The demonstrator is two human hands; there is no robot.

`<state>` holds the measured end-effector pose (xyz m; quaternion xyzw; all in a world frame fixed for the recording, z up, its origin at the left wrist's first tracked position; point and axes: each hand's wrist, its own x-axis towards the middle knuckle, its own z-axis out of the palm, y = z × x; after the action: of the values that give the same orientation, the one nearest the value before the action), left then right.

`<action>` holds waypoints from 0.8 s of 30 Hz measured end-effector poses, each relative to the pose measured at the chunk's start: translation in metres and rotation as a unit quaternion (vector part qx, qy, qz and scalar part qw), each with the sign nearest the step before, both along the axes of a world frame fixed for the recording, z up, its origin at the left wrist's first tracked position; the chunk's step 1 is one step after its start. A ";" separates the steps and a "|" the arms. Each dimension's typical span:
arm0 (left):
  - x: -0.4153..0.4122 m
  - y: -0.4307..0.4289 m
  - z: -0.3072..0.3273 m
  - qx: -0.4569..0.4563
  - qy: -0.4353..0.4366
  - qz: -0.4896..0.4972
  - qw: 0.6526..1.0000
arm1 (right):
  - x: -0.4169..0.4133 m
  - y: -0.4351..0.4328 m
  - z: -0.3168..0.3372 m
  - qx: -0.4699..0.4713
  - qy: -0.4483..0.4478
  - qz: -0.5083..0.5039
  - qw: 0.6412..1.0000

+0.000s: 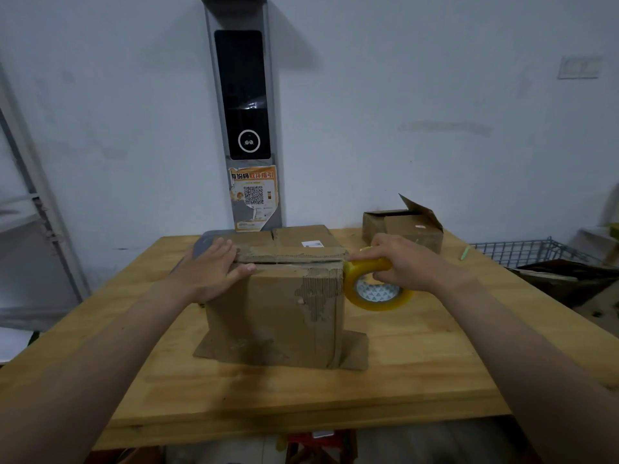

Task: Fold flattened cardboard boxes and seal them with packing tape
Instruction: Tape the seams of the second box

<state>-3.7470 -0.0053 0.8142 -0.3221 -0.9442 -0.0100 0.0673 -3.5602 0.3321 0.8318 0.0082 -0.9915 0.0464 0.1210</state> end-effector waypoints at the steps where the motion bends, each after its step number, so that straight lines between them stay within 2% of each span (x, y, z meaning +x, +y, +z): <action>1: 0.003 0.002 0.000 -0.005 0.004 -0.011 1.000 | -0.001 -0.001 -0.002 0.001 0.005 -0.001 1.000; 5: 0.032 0.025 -0.002 -0.004 0.031 -0.102 0.994 | -0.003 -0.003 -0.009 -0.012 0.022 0.002 1.000; 9: 0.068 0.070 -0.003 -0.005 0.008 -0.183 0.983 | -0.006 -0.010 -0.008 -0.012 0.023 0.006 1.000; 12: 0.077 0.099 -0.006 0.010 -0.006 -0.205 0.979 | -0.006 -0.015 -0.008 0.000 0.026 0.000 1.000; 18: 0.075 0.098 -0.005 0.030 -0.020 -0.196 0.980 | -0.006 -0.023 -0.015 -0.026 0.042 -0.029 0.998; 24: 0.068 0.047 0.001 0.044 -0.022 -0.086 0.995 | -0.006 -0.030 -0.018 -0.050 0.043 -0.045 0.997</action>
<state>-3.6789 0.0416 0.8152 -0.3981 -0.9131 -0.0643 0.0599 -3.5660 0.3025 0.8140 -0.0409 -0.9812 0.0898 0.1659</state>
